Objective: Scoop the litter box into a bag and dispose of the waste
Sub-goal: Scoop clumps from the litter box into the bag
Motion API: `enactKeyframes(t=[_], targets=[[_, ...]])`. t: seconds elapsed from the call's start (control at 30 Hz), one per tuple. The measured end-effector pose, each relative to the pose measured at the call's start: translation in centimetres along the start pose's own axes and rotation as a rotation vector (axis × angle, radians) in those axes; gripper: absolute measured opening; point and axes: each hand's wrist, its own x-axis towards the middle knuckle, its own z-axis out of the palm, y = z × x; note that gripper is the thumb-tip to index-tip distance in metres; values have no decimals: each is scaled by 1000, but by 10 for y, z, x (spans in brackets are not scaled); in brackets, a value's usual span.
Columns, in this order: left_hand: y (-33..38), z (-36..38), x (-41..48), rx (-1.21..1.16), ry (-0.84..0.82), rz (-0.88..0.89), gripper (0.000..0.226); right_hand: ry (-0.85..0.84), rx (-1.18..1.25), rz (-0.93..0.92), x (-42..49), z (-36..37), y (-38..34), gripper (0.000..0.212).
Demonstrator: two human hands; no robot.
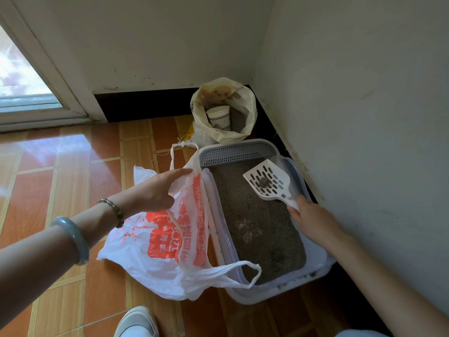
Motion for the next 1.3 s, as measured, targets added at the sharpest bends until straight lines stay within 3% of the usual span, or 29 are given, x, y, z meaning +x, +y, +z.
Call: enactKeyframes(t=[0.6,0.87,1.03,1.17,1.3], targets=[[-5,-1,2,2,-42,-13,84,-3,58,-21,1,-2,-12,20],[5,-13,-1,-47,-26,0,81,132,66,-257,-13,-57,-75,20],[7,-25,-7,-181,20,-2,76,94,-253,-390,-28,-87,-121,19],[1,-32,-14,-295,50,-13,74,214,-574,-536,-33,-96,-150,18],[-5,-35,-20,-358,32,7,80,233,-698,-640,-43,-100,-182,18]])
